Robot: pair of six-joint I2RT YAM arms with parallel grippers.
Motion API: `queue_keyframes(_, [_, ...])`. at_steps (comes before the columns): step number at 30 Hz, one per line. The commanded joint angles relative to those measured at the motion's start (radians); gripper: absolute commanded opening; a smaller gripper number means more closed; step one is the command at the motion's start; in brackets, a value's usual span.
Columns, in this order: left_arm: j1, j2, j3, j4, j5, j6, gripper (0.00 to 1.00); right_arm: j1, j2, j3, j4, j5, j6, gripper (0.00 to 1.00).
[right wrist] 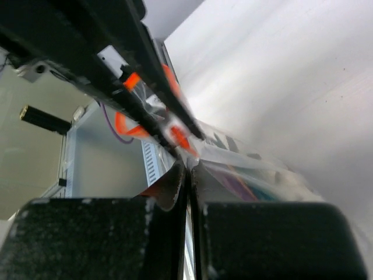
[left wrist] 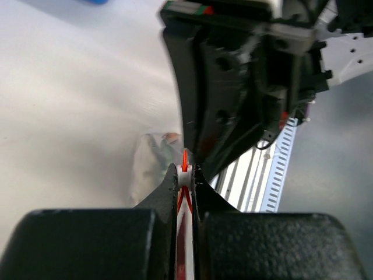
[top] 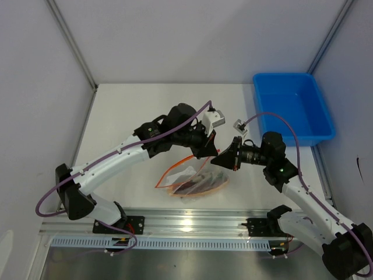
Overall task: Place the food in the zip-top bag and seal the zipper
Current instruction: Zip the zipper food storage bag at the center of the board.
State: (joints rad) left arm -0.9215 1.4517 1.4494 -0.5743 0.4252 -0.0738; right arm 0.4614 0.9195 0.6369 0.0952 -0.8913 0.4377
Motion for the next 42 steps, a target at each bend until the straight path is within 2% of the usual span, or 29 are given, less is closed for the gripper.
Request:
queue_keyframes(1, [0.006, -0.042, -0.009, -0.038, -0.062, 0.032, 0.01, -0.018, -0.079, -0.017, 0.139, 0.037, 0.079, 0.00])
queue_keyframes(11, [0.016, -0.091, -0.069, -0.050, -0.089, 0.040, 0.01, -0.155, -0.185, -0.083, 0.170, 0.035, 0.180, 0.00])
queue_keyframes(15, [0.019, -0.094, -0.067, -0.038, -0.042, 0.028, 0.01, -0.144, -0.168, -0.079, 0.172, -0.035, 0.164, 0.00])
queue_keyframes(19, [0.019, -0.071, -0.003, -0.048, 0.018, 0.025, 0.00, -0.051, -0.081, 0.028, 0.013, -0.153, 0.027, 0.02])
queue_keyframes(20, [0.019, -0.059, 0.023, -0.053, 0.032, 0.028, 0.01, -0.032, -0.059, 0.050, -0.076, -0.152, -0.043, 0.22])
queue_keyframes(22, [0.019, -0.045, 0.061, -0.056, 0.070, 0.031, 0.01, 0.002, -0.041, 0.098, -0.133, -0.158, -0.088, 0.41])
queue_keyframes(25, [0.021, -0.031, 0.101, -0.084, 0.109, 0.051, 0.01, 0.011, -0.022, 0.132, -0.173, -0.179, -0.120, 0.51])
queue_keyframes(30, [0.021, -0.013, 0.141, -0.119, 0.162, 0.071, 0.01, 0.028, 0.047, 0.176, -0.216, -0.218, -0.163, 0.51])
queue_keyframes(34, [0.021, -0.020, 0.126, -0.127, 0.217, 0.098, 0.01, 0.039, 0.084, 0.172, -0.213, -0.225, -0.174, 0.45])
queue_keyframes(42, [0.021, -0.030, 0.101, -0.144, 0.274, 0.129, 0.01, 0.046, 0.154, 0.168, -0.141, -0.207, -0.182, 0.46])
